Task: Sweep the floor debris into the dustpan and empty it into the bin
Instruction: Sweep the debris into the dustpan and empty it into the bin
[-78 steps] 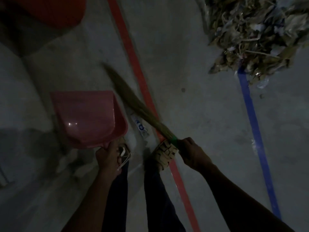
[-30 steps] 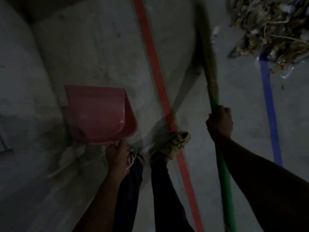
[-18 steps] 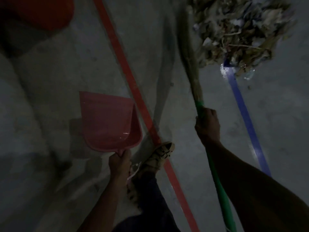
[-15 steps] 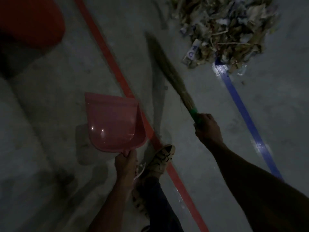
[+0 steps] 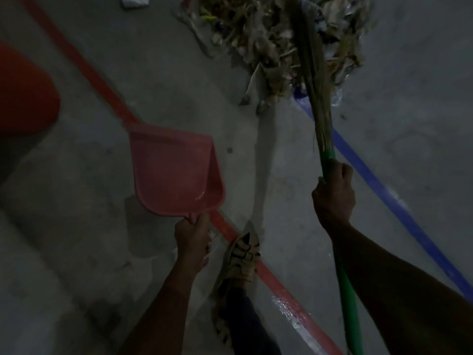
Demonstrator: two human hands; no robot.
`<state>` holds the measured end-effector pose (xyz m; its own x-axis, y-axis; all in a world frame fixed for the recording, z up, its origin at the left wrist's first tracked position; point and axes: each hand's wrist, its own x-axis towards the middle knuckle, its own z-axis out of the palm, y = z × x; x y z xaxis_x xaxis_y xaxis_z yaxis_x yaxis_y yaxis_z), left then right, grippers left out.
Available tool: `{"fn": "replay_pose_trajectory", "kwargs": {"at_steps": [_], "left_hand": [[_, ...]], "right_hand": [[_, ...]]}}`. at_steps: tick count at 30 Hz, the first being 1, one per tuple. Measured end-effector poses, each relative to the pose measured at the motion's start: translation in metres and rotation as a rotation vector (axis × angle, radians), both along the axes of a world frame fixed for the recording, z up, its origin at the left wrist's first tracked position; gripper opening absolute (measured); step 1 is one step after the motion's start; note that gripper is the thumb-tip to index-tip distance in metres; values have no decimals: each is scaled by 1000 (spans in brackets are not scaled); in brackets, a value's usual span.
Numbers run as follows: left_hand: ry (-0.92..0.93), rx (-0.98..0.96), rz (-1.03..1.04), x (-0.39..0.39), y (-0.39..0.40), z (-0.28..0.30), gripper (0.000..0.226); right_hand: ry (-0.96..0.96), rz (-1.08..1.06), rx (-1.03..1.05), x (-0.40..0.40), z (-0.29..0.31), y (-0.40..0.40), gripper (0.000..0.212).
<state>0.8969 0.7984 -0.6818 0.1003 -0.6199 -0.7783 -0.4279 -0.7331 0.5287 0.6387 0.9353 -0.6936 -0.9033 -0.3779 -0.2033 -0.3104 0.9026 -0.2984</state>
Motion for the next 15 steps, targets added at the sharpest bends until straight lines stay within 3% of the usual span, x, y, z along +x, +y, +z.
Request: {"fn": "replay_pose_trajectory", "kwargs": {"at_steps": [8,12,15], "left_hand": [[-27,-21,-95,-34,-39,2,39],[-46,-29,-139,-51,-64,4,34],[-37,-47,-189,-63,-85,-3,35]], "right_hand": [[-39,-264,28,-17,5,13,57],[-122,-432,149,-31,3,15,43],[-295,-496,258,-47,-7,8,35]]}}
